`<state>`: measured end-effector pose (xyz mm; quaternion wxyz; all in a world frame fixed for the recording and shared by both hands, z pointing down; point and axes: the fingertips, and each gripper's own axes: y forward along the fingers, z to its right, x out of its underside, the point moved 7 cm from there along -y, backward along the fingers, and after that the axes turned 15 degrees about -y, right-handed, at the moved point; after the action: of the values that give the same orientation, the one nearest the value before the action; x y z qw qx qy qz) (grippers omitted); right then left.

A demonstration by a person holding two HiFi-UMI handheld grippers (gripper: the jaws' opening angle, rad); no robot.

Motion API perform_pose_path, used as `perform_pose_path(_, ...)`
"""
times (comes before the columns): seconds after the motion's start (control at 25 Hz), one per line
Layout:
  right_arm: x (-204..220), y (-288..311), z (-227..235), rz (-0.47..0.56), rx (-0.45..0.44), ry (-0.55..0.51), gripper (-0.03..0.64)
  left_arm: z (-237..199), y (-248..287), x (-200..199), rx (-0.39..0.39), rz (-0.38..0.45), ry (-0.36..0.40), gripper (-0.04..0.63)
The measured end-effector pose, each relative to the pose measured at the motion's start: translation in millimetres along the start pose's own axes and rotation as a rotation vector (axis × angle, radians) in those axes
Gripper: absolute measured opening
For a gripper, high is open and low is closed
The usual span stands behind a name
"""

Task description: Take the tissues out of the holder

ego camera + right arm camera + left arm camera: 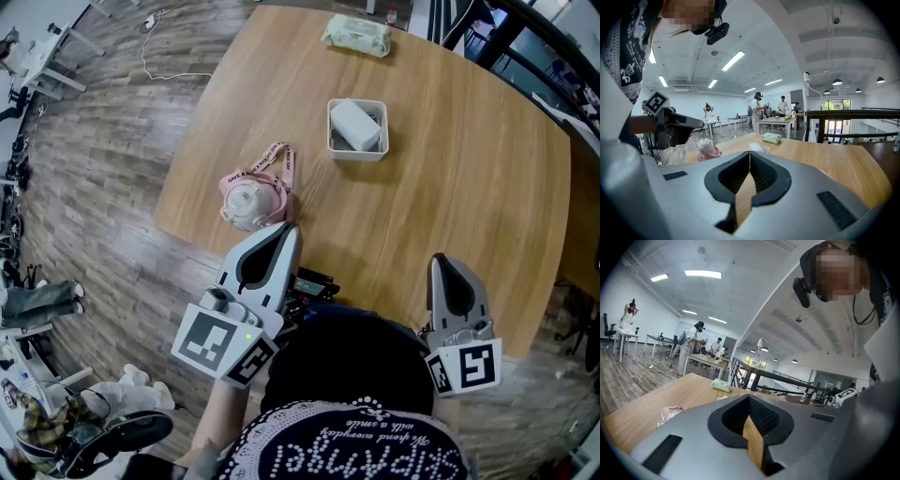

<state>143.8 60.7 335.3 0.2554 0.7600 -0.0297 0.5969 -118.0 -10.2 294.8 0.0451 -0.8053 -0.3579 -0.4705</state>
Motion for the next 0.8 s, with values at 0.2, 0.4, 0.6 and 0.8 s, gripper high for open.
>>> perform_pose_path(0.2, 0.5, 0.0, -1.1, -0.001, 0.0, 0.002, 0.012, -1.0, 0.1, 0.0, 0.003, -0.002, -0.001, 0.005)
perform_pose_path(0.4, -1.7, 5.9, -3.2, 0.016, -0.017, -0.023, 0.014, -4.0, 0.8, -0.2, 0.001, -0.004, -0.013, 0.005)
perform_pose_path(0.6, -6.9, 28.8, 2.9, 0.028, -0.025, -0.051, 0.12, -7.4, 1.8, 2.0, -0.006, -0.021, -0.023, 0.005)
perform_pose_path(0.8, -9.9, 67.1, 10.5, 0.025, -0.067, -0.083, 0.24, -9.2, 5.2, 0.8, -0.013, -0.021, -0.032, 0.005)
